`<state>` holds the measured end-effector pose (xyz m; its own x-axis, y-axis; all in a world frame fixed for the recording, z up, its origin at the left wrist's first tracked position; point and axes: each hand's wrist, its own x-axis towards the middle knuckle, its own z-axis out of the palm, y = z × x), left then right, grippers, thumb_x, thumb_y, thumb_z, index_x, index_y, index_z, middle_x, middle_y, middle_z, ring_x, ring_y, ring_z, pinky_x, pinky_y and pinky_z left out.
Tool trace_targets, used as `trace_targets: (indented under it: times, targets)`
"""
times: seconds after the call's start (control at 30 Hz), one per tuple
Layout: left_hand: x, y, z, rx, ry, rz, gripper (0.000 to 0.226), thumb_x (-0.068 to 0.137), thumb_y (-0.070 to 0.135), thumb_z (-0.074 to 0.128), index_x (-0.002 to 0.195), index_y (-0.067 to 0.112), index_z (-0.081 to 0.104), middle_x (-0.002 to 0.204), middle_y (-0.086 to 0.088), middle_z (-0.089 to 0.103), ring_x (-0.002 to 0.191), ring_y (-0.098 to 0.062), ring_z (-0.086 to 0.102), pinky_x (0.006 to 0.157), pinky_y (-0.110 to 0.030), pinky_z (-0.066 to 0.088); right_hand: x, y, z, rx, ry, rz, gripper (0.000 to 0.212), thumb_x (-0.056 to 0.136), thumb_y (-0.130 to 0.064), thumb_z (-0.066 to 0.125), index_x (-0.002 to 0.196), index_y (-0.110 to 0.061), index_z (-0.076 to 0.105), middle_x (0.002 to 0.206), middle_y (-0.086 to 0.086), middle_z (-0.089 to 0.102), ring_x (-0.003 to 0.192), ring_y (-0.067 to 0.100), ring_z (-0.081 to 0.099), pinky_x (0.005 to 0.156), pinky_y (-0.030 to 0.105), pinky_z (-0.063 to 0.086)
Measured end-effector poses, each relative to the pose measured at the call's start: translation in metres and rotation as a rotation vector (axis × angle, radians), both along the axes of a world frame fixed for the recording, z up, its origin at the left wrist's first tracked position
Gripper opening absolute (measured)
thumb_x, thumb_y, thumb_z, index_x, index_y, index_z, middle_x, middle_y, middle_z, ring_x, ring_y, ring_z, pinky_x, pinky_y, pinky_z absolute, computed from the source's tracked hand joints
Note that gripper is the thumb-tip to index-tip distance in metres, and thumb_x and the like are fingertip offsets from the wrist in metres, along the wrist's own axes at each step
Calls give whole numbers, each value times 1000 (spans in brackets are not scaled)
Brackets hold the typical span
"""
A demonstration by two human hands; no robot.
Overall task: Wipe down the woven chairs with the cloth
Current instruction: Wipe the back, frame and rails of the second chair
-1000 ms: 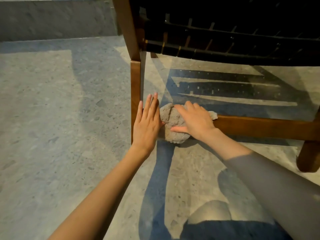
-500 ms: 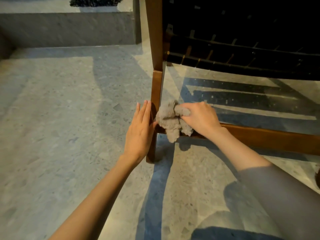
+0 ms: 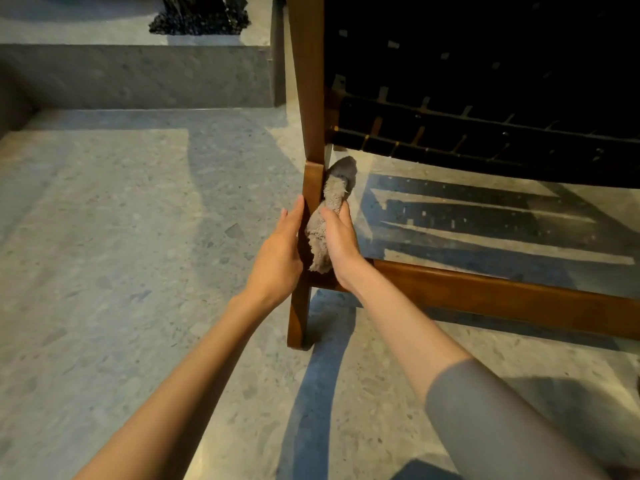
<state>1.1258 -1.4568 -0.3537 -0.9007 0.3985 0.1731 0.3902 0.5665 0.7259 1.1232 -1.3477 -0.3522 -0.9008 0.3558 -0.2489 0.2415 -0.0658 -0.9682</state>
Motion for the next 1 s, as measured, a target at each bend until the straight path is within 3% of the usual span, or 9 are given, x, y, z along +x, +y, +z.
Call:
trace_targets:
  times: [0.13,0.23,0.3,0.4,0.53,0.7,0.8,0.87,1.0]
  targets:
    - [-7,-5,-1,17,-47,-20,82,86,-20,36,150,27,15,155,9,18,143,-7,7,99,2,9,-19,-2,14,-21,108,-58,48,103,-31,31,150,-24,20,151,5,32,137,23,32,115,41,25]
    - [-7,-4,-1,42,-60,-24,85,84,-21,37,150,28,15,149,15,17,128,13,6,92,11,5,-41,7,35,19,170,-96,15,101,-25,35,112,-20,44,96,1,53,91,16,51,80,32,43]
    - [-5,-4,0,52,-75,-35,87,83,-21,38,150,28,14,148,17,15,125,17,6,97,7,6,-42,7,30,43,163,-118,12,101,-23,34,109,-22,43,90,-2,47,76,5,44,68,23,36]
    - [-2,-4,1,53,-99,-48,88,83,-21,37,151,29,10,154,16,11,131,12,6,109,-9,11,-29,1,4,66,92,-66,46,102,-27,29,147,-23,25,125,1,45,89,1,44,83,22,33]
    - [0,-2,2,65,-113,-52,89,83,-21,36,151,29,8,156,15,8,130,14,4,106,-7,10,-11,-4,-12,93,110,-43,53,102,-23,29,152,-24,12,154,2,27,137,18,31,99,22,24]
    - [-1,-2,2,83,-159,-62,87,85,-19,38,152,28,7,157,13,8,136,6,8,116,-25,17,3,8,4,185,272,-141,31,98,-19,42,127,-26,52,116,-13,58,108,0,55,81,8,43]
    - [0,1,5,90,-109,-45,79,91,-8,44,150,30,10,153,15,14,126,15,13,104,-4,20,5,29,16,177,187,-244,23,96,-23,48,116,-20,60,103,-7,65,100,12,62,78,24,52]
    - [2,2,8,94,-76,-54,77,91,-5,45,148,32,9,146,17,20,116,22,10,89,10,13,4,37,28,-37,65,-297,31,96,-23,46,123,-16,57,114,5,65,104,22,62,89,40,53]
    - [3,5,22,127,-84,-61,74,90,-4,46,148,27,13,142,19,21,119,20,12,88,11,10,-1,43,73,-659,10,-267,39,93,-17,41,126,-2,55,128,20,59,115,36,57,97,47,47]
